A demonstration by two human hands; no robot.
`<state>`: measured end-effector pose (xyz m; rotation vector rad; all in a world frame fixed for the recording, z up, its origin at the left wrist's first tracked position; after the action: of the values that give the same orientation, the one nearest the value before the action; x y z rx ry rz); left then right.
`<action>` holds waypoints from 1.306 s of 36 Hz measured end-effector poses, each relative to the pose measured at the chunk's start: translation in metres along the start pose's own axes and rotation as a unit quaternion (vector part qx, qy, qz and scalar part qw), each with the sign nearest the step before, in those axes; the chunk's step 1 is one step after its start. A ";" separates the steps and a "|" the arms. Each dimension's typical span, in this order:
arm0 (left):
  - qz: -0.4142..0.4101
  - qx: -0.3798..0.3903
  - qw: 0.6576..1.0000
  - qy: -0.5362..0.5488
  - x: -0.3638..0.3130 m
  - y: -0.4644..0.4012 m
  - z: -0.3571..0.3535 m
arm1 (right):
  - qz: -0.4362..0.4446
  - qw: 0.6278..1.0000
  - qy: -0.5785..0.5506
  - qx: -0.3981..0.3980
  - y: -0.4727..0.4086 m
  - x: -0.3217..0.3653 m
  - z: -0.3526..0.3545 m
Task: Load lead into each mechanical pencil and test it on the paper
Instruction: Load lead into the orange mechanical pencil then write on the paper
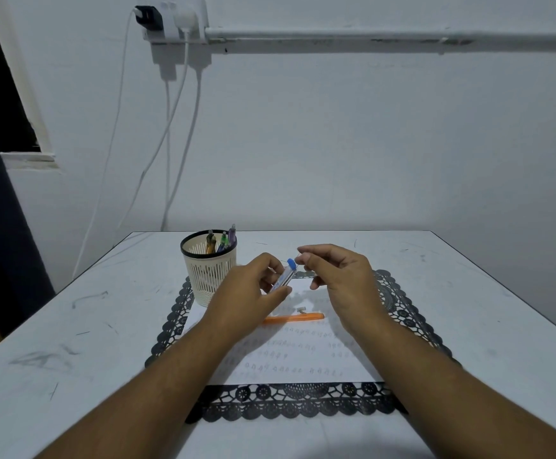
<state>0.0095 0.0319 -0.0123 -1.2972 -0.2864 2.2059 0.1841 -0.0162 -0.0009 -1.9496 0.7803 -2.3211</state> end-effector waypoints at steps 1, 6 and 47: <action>0.000 0.000 1.000 0.001 0.000 0.000 0.000 | -0.002 1.000 -0.002 0.000 0.000 0.000 0.000; 0.002 -0.001 1.000 0.002 -0.001 0.000 0.000 | -0.015 0.999 -0.032 -0.002 0.001 0.001 0.000; 0.035 0.010 0.992 0.122 0.002 0.001 -0.009 | 0.016 0.999 -0.014 0.033 -0.004 0.001 -0.002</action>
<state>0.0164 0.0318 -0.0189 -1.5680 -0.1263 2.0723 0.1833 -0.0123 0.0015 -1.9233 0.7192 -2.2667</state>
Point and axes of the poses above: each hand's wrist, its own y-axis away from the middle knuckle, its own z-axis out of the back of the hand, x = y × z, the point moved 4 cm from there along -y, towards the middle knuckle, and after that the axes turned 9 degrees about y, right-handed, at the moved point
